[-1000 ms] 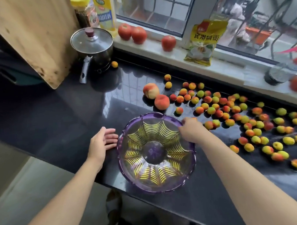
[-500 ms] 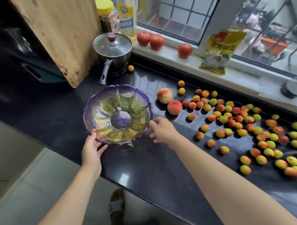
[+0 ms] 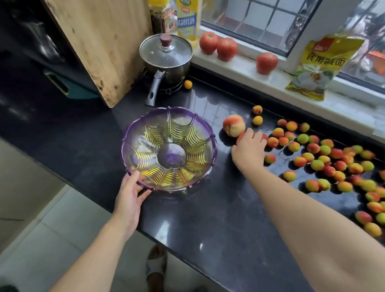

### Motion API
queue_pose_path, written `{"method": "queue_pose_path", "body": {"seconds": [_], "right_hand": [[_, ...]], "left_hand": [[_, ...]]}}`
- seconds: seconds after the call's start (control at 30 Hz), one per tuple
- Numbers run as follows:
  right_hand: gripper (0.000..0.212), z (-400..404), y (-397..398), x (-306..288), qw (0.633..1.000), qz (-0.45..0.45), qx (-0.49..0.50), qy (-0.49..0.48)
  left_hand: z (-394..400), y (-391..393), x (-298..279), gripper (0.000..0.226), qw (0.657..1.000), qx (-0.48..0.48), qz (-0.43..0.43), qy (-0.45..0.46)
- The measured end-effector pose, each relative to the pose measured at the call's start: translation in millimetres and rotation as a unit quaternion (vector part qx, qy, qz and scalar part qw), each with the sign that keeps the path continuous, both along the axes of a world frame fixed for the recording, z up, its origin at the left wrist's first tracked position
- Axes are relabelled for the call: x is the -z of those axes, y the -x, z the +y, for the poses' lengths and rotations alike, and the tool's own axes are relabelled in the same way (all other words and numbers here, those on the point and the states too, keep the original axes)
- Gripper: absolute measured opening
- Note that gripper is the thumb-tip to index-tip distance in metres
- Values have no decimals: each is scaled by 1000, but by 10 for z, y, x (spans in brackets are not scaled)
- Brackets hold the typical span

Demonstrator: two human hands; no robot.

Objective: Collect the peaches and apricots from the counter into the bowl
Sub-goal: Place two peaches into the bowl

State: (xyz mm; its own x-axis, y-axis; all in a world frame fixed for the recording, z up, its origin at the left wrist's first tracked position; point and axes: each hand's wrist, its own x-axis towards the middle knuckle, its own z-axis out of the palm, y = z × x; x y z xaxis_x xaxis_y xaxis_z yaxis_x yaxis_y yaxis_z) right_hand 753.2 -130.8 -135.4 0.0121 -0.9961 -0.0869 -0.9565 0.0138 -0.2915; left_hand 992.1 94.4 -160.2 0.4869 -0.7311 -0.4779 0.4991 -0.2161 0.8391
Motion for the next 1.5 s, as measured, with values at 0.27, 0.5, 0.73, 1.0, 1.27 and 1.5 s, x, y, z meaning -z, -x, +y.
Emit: {"method": "queue_pose_path", "body": {"seconds": [0.27,0.5,0.73,1.0,1.27,1.5], "right_hand": [[65,797,-73,-582,951,-301,7,63],[59,749,-1265,-524,907,-98,-400,-91],[58,540,-1669,-176,936,-42,-347,-32],[74,493,-1591,-209,922,-25,-383,-55],[36,861,-229,-395,949,-220,-209,88],[45,508,210,-163,980,-135,-133,54]], "left_hand": [[37,-72,-20,50,999,39,14,1],[10,-54,11,56,1000,19,20,-4],[-16,-26,86,61,1000,15,10,-18],[-11,-32,106,63,1000,12,7,-15],[-3,-65,96,60,1000,24,5,-8],[-8,-44,86,55,1000,22,0,-6]]}}
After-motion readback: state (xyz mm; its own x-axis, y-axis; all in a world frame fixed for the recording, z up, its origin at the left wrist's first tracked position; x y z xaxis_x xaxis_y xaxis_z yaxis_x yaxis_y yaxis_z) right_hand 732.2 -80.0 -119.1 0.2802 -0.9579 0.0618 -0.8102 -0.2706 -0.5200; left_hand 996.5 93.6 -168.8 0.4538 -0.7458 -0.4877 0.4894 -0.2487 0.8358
